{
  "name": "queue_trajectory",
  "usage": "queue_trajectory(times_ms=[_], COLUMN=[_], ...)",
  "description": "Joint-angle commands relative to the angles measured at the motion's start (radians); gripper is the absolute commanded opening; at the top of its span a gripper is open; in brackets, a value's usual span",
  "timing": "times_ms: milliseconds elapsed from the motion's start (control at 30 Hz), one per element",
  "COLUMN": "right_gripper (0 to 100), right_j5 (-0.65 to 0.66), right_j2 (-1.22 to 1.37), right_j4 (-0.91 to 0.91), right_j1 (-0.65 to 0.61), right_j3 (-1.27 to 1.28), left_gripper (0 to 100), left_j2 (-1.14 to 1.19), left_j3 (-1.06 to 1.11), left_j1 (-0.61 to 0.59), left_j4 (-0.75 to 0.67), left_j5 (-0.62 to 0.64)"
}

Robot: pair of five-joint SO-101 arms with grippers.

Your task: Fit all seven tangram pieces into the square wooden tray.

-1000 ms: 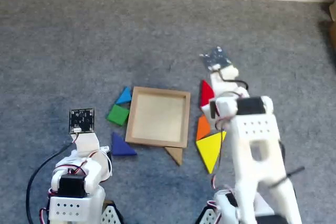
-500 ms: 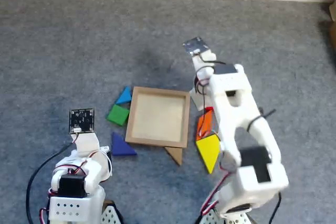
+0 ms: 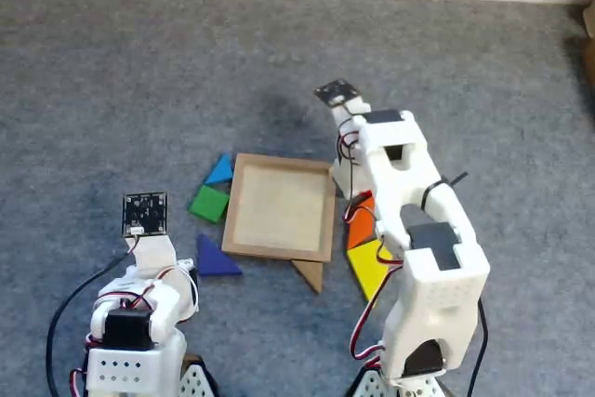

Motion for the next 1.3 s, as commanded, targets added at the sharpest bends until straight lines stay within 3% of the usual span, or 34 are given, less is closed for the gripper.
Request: queue_trajectory(times_ms=[0,467,700,1000,1267], right_gripper=[33.2,32.9,16.7,16.3,16.7], right_j5=[0.043,0.048,0.048,0.046,0.044], right_j2=[-0.004,-0.004,-0.004,-0.077,-0.173], right_j4=[-0.012,-0.01,-0.01,-0.007,0.11], right_j1=[0.008,0.019,0.022,0.044,0.041], right_j3=[-0.044,-0.038,-0.042,-0.087,-0.091], left_gripper=[0,0,0,0,0], left_j2=[-0.01,-0.01,-0.01,-0.01,-0.01], left_j3=[0.021,0.021,0.021,0.021,0.021], left_j1=[-0.008,-0.008,-0.008,-0.008,-0.008], left_j4=[0.005,0.005,0.005,0.005,0.005], left_j5=[-0.002,-0.002,-0.002,-0.002,-0.002])
